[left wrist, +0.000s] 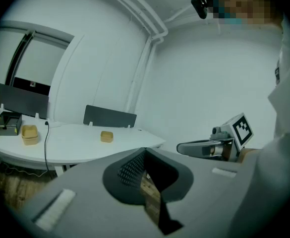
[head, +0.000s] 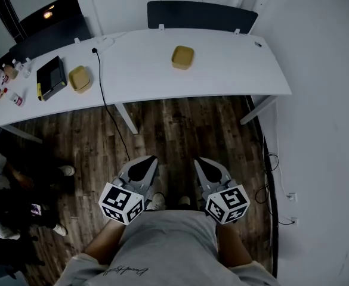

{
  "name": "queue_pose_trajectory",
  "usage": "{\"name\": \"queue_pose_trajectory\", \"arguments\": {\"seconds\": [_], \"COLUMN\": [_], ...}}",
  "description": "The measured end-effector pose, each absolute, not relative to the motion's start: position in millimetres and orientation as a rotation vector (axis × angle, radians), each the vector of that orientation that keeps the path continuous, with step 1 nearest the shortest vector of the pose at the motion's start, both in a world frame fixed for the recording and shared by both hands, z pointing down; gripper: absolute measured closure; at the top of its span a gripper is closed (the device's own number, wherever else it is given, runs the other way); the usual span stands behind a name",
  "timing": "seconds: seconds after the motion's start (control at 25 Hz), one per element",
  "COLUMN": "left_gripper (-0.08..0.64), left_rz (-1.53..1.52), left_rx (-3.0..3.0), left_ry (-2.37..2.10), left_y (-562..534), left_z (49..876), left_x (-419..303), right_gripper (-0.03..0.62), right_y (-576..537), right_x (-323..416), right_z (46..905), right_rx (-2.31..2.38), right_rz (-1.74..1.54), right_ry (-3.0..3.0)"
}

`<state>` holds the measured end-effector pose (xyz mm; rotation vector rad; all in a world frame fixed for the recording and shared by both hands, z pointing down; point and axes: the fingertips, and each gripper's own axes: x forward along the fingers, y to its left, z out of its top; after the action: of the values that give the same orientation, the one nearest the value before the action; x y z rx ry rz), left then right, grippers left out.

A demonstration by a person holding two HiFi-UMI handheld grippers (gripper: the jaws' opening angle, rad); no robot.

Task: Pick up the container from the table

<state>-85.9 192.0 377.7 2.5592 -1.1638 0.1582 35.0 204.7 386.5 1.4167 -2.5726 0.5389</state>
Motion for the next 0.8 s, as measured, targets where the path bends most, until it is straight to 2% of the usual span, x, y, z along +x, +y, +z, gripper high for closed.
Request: {"name": "queue_pose_trajectory", "arguments": {"seconds": [0.8], "left_gripper": [0.558], "left_rz": [0.138], "left_rx": [2.606], "left_ry": [-1.052], "left_y": [141], "left_z": [382], "left_x": [-92], "right_gripper": [0.577], "right_y": [162], "right_x": [24], "right_z": [392], "right_rx": [1.472], "right_rz": [0.549], "right_ry": [-2.554]}}
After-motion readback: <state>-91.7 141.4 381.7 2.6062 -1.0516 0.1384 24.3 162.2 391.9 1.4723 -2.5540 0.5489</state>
